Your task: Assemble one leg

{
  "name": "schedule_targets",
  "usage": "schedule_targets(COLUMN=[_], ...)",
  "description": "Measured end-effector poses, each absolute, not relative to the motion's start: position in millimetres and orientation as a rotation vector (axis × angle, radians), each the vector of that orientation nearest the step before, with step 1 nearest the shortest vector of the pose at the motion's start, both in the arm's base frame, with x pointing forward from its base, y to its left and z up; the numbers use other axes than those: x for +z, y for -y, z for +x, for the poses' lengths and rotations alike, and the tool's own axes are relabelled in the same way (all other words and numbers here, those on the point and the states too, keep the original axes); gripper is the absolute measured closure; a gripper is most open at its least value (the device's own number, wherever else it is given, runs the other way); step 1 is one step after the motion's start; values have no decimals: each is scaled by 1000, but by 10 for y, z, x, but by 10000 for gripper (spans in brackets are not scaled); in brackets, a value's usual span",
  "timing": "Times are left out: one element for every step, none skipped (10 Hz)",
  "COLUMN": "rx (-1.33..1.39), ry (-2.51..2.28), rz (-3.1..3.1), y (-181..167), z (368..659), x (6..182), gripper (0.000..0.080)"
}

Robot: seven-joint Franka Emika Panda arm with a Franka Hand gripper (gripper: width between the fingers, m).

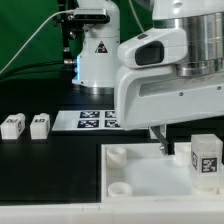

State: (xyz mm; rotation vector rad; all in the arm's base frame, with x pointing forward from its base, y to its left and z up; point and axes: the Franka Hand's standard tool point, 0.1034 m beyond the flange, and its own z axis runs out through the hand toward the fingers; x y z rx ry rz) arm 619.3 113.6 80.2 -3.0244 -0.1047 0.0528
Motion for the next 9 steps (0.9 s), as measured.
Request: schedule_targets(rx=[25,29,22,18,21,21,25,27,31], ry=[98,83,85,86,85,84,19,-6,-85], rz=[-3026,-3026,-3025,-3025,-3025,-3025,-3026,-3026,-3026], y=[-1133,-1141,-1157,-1162,-1159,-1157,-1159,-1159,-1151], z=[6235,6236,6254,6264,6256,6254,6253,6253,6253], x=[788,791,808,816,809,807,806,805,804], gripper=[150,150,150,150,150,237,373,373,508])
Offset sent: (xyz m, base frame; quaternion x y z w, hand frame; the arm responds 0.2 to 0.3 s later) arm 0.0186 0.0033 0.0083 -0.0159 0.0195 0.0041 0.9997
